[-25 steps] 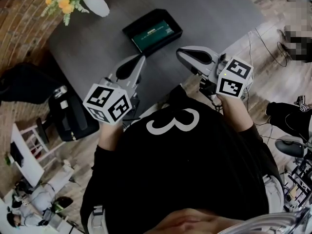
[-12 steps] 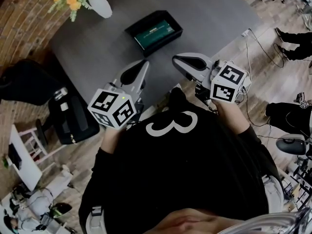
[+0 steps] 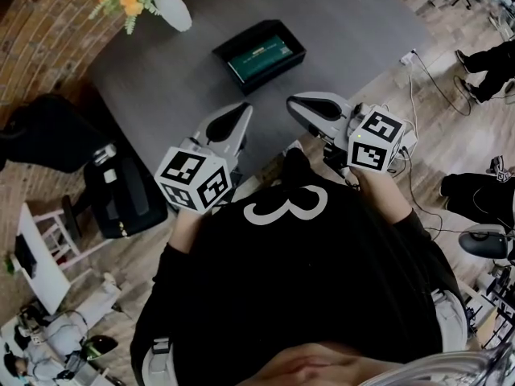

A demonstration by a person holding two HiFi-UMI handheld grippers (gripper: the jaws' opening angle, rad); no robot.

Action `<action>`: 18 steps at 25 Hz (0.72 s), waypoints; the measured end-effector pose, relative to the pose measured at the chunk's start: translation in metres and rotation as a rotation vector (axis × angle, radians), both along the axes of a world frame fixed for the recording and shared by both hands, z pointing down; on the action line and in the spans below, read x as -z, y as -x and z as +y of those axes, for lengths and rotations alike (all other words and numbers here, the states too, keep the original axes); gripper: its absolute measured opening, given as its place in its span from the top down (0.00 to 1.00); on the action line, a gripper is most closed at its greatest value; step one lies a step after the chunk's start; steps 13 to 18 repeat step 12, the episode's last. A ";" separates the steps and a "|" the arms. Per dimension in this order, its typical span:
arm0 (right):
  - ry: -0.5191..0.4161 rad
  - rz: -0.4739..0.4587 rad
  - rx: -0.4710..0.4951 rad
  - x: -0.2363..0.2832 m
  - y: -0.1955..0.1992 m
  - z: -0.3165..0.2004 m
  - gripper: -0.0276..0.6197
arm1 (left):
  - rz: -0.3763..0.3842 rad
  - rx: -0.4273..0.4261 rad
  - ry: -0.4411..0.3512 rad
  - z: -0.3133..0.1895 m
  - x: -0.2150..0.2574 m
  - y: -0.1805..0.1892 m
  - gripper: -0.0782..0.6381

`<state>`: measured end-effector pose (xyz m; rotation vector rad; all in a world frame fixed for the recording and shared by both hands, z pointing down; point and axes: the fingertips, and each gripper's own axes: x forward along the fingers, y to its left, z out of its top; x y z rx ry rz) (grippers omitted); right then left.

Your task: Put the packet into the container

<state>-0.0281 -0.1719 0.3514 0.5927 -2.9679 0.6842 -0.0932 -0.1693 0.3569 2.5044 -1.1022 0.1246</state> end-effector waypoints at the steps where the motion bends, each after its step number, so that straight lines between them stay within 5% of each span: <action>1: 0.003 0.000 -0.001 -0.001 0.000 0.000 0.95 | -0.003 -0.001 0.003 0.000 -0.002 -0.001 0.87; 18: -0.005 -0.005 -0.017 -0.001 -0.006 -0.005 0.95 | 0.005 -0.011 -0.002 -0.003 -0.002 -0.005 0.87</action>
